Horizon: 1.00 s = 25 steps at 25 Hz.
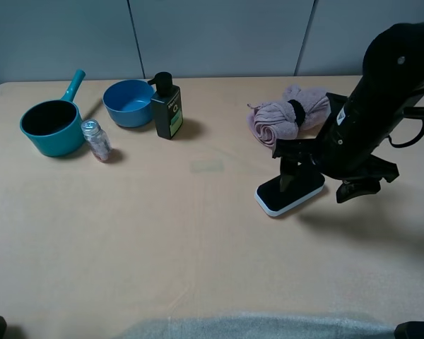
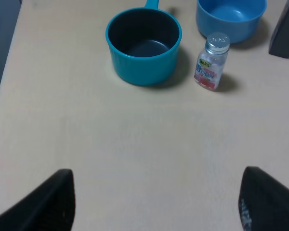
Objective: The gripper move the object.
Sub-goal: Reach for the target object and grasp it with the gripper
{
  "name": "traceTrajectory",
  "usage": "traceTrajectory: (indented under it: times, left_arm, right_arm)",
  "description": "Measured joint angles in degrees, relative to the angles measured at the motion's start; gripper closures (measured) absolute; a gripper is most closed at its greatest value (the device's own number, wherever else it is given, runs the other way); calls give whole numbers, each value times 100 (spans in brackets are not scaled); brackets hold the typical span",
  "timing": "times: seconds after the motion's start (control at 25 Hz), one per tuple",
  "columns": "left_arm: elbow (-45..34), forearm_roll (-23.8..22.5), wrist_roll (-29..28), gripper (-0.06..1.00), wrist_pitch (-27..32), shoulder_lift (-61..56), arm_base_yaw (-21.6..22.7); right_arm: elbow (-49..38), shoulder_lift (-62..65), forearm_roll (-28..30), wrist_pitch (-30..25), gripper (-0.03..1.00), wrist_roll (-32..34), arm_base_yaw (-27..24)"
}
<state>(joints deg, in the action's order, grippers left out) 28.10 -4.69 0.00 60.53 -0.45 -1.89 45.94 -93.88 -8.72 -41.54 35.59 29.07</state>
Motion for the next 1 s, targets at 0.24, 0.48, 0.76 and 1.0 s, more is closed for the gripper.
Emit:
traceTrajectory:
  times: [0.24, 0.48, 0.76, 1.0]
  left_arm:
    - [0, 0, 0, 18, 0, 0, 0]
    - [0, 0, 0, 18, 0, 0, 0]
    - [0, 0, 0, 18, 0, 0, 0]
    - [0, 0, 0, 18, 0, 0, 0]
  right_arm:
    - [0, -113, -74, 643, 33, 431, 0]
    - [0, -481, -355, 1113, 33, 658, 0]
    - [0, -904, -460, 1325, 33, 666, 0]
    - [0, -922, -471, 1604, 33, 684, 0]
